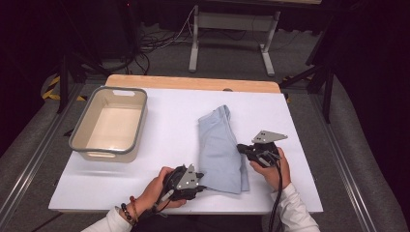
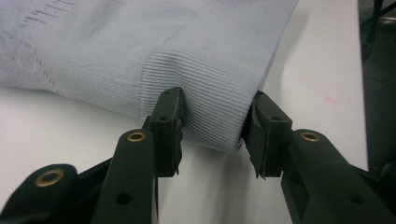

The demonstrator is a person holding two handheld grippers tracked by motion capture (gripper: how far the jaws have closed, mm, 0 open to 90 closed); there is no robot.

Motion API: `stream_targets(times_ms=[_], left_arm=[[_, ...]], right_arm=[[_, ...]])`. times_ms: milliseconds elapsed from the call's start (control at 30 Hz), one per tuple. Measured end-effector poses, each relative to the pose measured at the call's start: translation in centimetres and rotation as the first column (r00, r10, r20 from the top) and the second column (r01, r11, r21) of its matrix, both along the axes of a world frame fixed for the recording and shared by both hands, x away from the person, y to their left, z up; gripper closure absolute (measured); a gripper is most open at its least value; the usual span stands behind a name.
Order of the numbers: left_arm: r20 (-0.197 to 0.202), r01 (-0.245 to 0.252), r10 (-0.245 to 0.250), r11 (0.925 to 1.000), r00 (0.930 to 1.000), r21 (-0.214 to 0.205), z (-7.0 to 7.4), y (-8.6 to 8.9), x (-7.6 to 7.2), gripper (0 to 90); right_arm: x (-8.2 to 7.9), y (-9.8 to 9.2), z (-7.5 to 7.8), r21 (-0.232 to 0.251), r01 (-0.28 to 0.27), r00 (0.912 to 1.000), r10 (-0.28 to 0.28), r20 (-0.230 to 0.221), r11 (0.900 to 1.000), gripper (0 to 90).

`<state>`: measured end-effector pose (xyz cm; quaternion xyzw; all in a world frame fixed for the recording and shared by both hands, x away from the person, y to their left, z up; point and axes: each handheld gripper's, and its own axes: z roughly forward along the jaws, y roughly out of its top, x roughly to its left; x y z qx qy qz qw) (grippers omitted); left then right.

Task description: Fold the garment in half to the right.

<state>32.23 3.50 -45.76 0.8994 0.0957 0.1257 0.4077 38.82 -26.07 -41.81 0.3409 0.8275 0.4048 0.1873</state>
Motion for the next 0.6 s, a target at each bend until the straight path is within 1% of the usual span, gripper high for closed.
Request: stream_targets(times_ms=[67, 100, 133, 167, 200, 233, 267, 300, 333, 367, 400, 433, 467, 500, 533, 567, 600], left_arm=[[0.017, 0.008, -0.008, 0.9999, 0.9998, 0.007, 0.1, -0.3, -0.1, 59.9], [0.026, 0.019, -0.02, 0.9996, 0.9995, 0.023, 0.1, -0.6, -0.2, 60.0], [0.026, 0.017, -0.018, 0.9993, 0.9995, 0.032, 0.0, -0.7, -0.2, 60.4], [0.033, 0.018, -0.019, 0.999, 0.9993, 0.041, -0.1, -0.8, -0.2, 60.8], [0.033, 0.018, -0.019, 0.999, 0.9993, 0.041, -0.1, -0.8, -0.2, 61.1], [0.028, 0.018, -0.019, 0.9989, 0.9994, 0.044, -0.2, -0.9, -0.2, 60.6], [0.021, 0.013, -0.013, 0.9993, 0.9997, 0.036, -0.3, -1.1, -0.1, 59.4], [0.021, -0.001, 0.0, 0.9996, 0.9998, 0.027, -0.4, -1.2, -0.1, 57.2], [0.023, -0.016, 0.015, 0.9996, 0.9996, 0.022, -0.5, -1.2, 0.0, 52.5], [0.018, -0.03, 0.03, 0.9992, 0.9994, 0.025, -0.5, -1.2, -0.1, 47.9], [0.029, -0.038, 0.037, 0.9991, 0.9989, 0.019, -0.5, -1.2, -0.1, 44.1], [0.033, -0.071, 0.071, 0.9973, 0.997, 0.02, -0.5, -1.1, -0.3, 36.4], [0.046, -0.082, 0.082, 0.9966, 0.9956, 0.009, -0.4, -1.0, -0.2, 28.1], [0.029, -0.082, 0.082, 0.9966, 0.9962, -0.004, -0.3, -0.8, -0.2, 24.4], [0.029, -0.082, 0.082, 0.9966, 0.9962, -0.004, -0.3, -0.8, -0.2, 24.3], [0.003, -0.076, 0.076, 0.9971, 0.9971, -0.002, -0.4, -0.8, 0.2, 24.3], [-0.007, -0.087, 0.087, 0.9958, 0.9962, 0.029, -0.7, -1.0, 0.4, 27.0]], right_arm=[[-0.1, -0.3, 0.5, -0.007, 0.024, 0.9997, -0.023, 0.011, 0.9997, 88.0], [-0.2, -0.5, 0.7, -0.013, 0.042, 0.999, -0.041, 0.015, 0.999, 87.9], [-0.2, -0.6, 0.7, -0.022, 0.051, 0.9986, -0.05, 0.017, 0.9985, 87.9], [-0.1, -0.6, 0.7, -0.026, 0.058, 0.9982, -0.058, 0.016, 0.998, 87.9], [0.0, -0.6, 0.5, -0.028, 0.067, 0.9977, -0.066, 0.015, 0.9974, 87.8], [0.1, -0.5, 0.2, -0.041, 0.072, 0.9973, -0.072, 0.015, 0.9966, 87.8], [0.3, -0.4, -0.2, -0.064, 0.079, 0.9969, -0.078, 0.016, 0.9949, 87.7], [0.5, -0.3, -0.5, -0.085, 0.082, 0.9965, -0.081, 0.017, 0.9929, 87.7], [0.7, -0.2, -1.0, -0.103, 0.082, 0.9966, -0.081, 0.016, 0.9912, 87.5], [0.9, -0.1, -1.4, -0.108, 0.087, 0.9962, -0.086, 0.015, 0.9904, 87.4], [1.0, -0.2, -1.7, -0.105, 0.096, 0.9954, -0.096, 0.01, 0.9899, 87.2], [1.1, -0.2, -2.0, -0.106, 0.1, 0.995, -0.099, 0.01, 0.9894, 87.1], [1.2, -0.1, -2.2, -0.109, 0.106, 0.9943, -0.104, 0.02, 0.9884, 86.8], [1.2, -0.1, -2.3, -0.109, 0.116, 0.9931, -0.113, 0.03, 0.9872, 86.7], [1.2, -0.1, -2.3, -0.109, 0.116, 0.9931, -0.113, 0.03, 0.9872, 86.7], [1.2, -0.1, -2.5, -0.105, 0.118, 0.9928, -0.116, 0.03, 0.9874, 85.8], [1.1, -0.1, -2.7, -0.104, 0.118, 0.9926, -0.114, 0.042, 0.9876, 81.5]])
